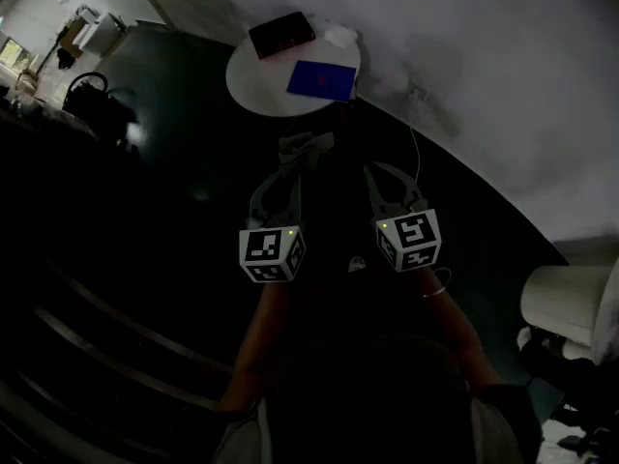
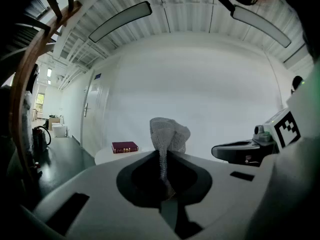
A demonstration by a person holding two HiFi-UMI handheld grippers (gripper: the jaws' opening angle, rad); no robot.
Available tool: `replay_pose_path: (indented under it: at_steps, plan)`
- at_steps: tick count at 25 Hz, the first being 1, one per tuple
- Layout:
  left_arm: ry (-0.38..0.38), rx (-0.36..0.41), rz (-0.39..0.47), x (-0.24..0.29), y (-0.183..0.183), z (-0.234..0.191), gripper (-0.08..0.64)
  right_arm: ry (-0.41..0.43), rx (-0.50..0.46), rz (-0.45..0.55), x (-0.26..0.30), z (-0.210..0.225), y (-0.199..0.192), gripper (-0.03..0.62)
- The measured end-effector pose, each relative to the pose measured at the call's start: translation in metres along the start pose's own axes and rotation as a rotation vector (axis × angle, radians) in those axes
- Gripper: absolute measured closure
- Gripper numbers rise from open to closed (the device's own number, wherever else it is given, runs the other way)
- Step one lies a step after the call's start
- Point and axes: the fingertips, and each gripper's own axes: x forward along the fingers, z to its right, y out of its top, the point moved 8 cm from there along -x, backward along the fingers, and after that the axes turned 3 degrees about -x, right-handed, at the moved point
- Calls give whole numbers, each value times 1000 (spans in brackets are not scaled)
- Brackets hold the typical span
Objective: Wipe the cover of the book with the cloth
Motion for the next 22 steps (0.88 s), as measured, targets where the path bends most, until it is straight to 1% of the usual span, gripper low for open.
replay_pose_path:
  at_steps: [7, 16, 22]
  plan:
    - [26, -2, -8, 11, -5, 3, 526, 4, 6, 12, 6, 12, -4, 565]
    - [52, 20, 15, 24, 5, 15, 526, 25, -6, 37, 4, 35, 1, 563]
    - [67, 29, 12, 27, 8, 20, 526, 25, 18, 40, 1, 46, 1, 563]
